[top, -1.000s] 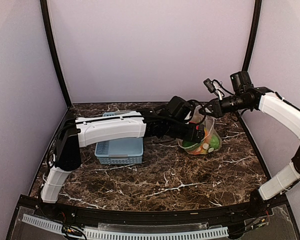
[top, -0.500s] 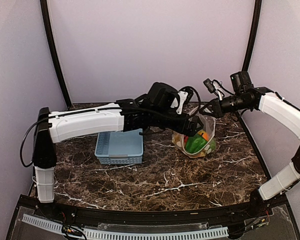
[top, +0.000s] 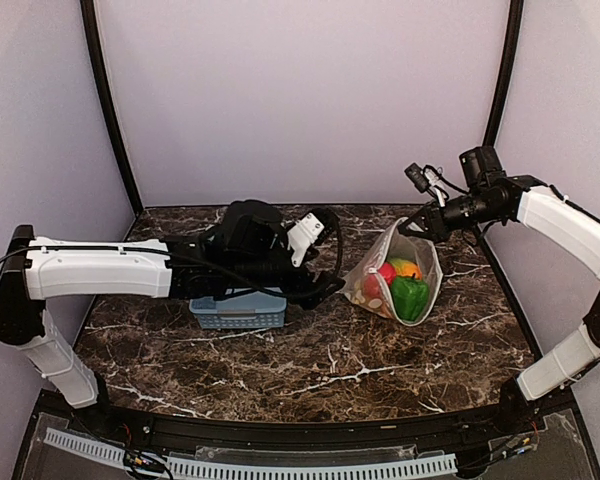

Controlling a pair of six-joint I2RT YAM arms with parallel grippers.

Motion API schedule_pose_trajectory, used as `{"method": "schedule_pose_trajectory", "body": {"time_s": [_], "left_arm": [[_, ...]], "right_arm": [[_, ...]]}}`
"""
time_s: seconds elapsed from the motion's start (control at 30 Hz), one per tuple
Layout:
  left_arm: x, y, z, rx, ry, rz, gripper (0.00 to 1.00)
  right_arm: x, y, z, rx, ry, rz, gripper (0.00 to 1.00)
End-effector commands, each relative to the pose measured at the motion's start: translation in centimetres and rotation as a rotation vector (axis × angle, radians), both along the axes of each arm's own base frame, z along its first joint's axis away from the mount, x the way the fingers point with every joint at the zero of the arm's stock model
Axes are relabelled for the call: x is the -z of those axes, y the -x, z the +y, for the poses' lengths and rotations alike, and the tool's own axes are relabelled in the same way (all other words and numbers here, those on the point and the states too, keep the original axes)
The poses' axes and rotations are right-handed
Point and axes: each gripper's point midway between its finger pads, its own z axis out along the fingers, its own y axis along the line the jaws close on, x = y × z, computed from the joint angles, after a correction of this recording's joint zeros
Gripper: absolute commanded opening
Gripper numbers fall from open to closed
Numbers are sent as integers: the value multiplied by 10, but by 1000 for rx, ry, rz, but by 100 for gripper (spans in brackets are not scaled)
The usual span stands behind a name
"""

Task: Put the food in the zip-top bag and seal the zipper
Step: Pass from the right arm to the left

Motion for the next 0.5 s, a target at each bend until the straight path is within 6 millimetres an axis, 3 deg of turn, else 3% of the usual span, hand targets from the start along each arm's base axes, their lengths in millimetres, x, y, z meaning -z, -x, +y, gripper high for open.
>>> {"method": "schedule_pose_trajectory", "body": {"time_s": [0.0,0.47], "left_arm": [[13,-4,-12,68,-26,-97,77],[36,-36,-46,178,-57,-234,52]], "right_arm": [[-16,1,8,-46,-35,-29,0],[-11,3,15,-86,-49,7,0]]}}
